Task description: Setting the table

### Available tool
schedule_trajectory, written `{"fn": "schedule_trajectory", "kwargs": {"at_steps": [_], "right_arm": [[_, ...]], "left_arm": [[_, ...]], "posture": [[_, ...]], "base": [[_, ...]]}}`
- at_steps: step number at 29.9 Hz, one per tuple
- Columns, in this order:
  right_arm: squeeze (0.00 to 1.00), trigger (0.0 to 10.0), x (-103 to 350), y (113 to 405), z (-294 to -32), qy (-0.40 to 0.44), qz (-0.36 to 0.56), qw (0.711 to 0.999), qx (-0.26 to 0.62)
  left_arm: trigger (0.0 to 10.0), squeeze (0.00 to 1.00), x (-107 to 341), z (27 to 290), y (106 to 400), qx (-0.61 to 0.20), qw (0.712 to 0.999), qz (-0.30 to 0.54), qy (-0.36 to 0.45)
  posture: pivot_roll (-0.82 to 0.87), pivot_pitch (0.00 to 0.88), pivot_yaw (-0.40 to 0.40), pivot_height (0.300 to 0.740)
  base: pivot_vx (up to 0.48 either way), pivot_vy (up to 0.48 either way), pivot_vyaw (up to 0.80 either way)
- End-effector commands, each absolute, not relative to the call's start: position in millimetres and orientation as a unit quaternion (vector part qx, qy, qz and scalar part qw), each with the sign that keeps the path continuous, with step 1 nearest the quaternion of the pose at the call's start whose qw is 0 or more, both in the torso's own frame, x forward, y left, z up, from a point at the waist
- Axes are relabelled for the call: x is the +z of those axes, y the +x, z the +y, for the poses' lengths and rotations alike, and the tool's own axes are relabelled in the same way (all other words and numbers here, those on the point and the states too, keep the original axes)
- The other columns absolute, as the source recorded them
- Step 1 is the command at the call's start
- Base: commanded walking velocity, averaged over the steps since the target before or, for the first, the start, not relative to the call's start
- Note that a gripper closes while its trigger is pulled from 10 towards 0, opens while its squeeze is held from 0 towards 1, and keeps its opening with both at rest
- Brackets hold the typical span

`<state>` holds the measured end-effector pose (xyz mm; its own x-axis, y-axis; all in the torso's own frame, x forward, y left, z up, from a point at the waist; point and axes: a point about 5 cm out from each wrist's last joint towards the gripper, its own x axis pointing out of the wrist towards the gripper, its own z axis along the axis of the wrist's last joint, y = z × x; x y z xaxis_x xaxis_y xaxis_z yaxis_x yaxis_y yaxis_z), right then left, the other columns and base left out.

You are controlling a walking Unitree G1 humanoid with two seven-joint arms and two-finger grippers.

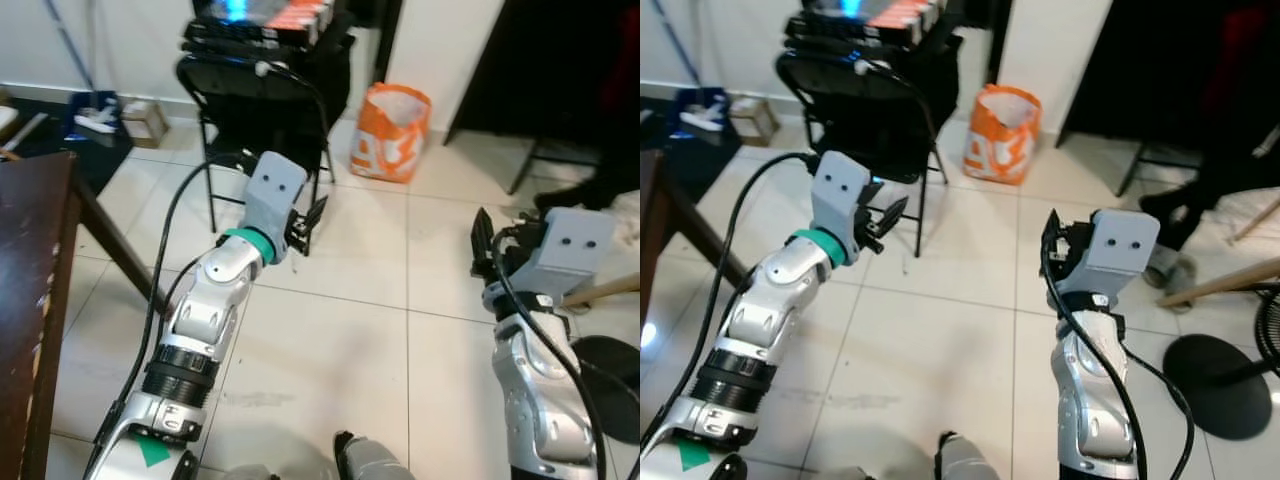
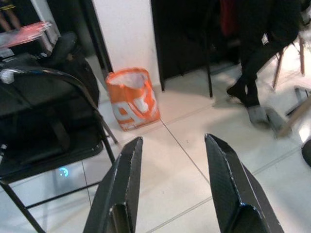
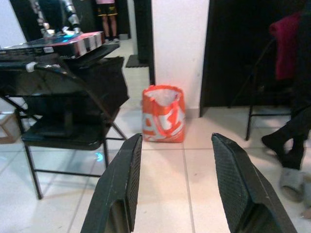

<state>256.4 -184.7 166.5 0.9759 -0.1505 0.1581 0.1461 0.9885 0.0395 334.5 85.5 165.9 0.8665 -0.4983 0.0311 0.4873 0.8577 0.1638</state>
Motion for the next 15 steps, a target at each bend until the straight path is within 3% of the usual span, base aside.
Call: {"fn": "schedule_trajectory", "kwargs": {"at_steps": [1,15], "right_arm": [[0.00,10.0,162.1,255.5,-187.2,0.016,-0.069,0.994,-0.079],[0.00,10.0,162.1,255.4,-187.2,0.016,-0.068,0.995,-0.078]], "left_arm": [[10.0,0.00,161.5,85.9,333.8,-0.255,0.964,-0.029,0.076],[10.0,0.00,161.5,85.2,333.3,-0.255,0.964,-0.029,0.075]], "posture": [[0.02,0.000,0.091,0.740],[0.02,0.000,0.089,0.740]], "base": [[0.000,0.000,-0.57],[0.000,0.000,-0.75]]}}
